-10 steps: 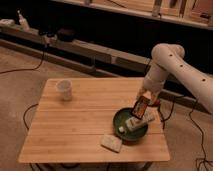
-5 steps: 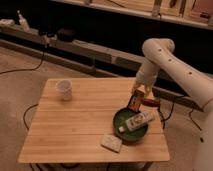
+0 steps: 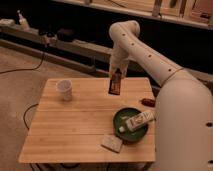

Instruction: Place the eraser in the ceramic cup

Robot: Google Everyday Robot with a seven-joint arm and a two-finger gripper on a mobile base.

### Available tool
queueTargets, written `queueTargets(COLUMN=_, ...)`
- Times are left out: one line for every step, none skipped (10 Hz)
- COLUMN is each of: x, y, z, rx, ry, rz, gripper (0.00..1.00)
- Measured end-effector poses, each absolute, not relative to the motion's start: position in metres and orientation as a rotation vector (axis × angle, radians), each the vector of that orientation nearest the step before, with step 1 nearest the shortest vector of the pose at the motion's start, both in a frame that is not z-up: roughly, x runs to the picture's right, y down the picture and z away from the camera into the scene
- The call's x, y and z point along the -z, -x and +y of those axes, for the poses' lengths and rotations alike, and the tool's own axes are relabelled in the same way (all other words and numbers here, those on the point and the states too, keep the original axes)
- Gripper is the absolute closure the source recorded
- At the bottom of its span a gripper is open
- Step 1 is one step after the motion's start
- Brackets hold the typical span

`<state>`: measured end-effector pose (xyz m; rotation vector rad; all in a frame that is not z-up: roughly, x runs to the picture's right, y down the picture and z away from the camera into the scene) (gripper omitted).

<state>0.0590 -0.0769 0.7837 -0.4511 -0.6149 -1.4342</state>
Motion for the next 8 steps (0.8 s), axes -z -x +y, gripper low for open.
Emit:
queueTargets(x=-0.781, y=-0.046, z=-0.083, rx=1.442, ry=0.427, rz=-0.636, gripper=0.83)
queueTargets(x=-0.779, y=-0.033, z=-0.088, rx=1.446, ry=0.407, rz=-0.657, gripper=0.83)
queueTargets(x=-0.778, y=-0.025, z=-0.088, rx=1.448, ry=0.401, rz=-0.671, gripper=0.83)
queueTargets(x=-0.778, y=-0.029, z=-0.089, rx=1.446, ry=0.404, rz=-0.663, gripper=0.83)
queueTargets(x=-0.779, y=-0.031, z=-0.088, rx=1.444, ry=0.405, rz=-0.661, gripper=0.83)
queueTargets(x=-0.779, y=-0.029, z=-0.088, rx=1.446, ry=0.405, rz=-0.664, gripper=0.83)
queueTargets(x=-0.779, y=-0.027, z=-0.088, rx=1.448, ry=0.406, rz=-0.665, gripper=0.83)
queueTargets(x=-0.779, y=-0.028, z=-0.087, rx=1.448, ry=0.412, rz=-0.664, gripper=0.83)
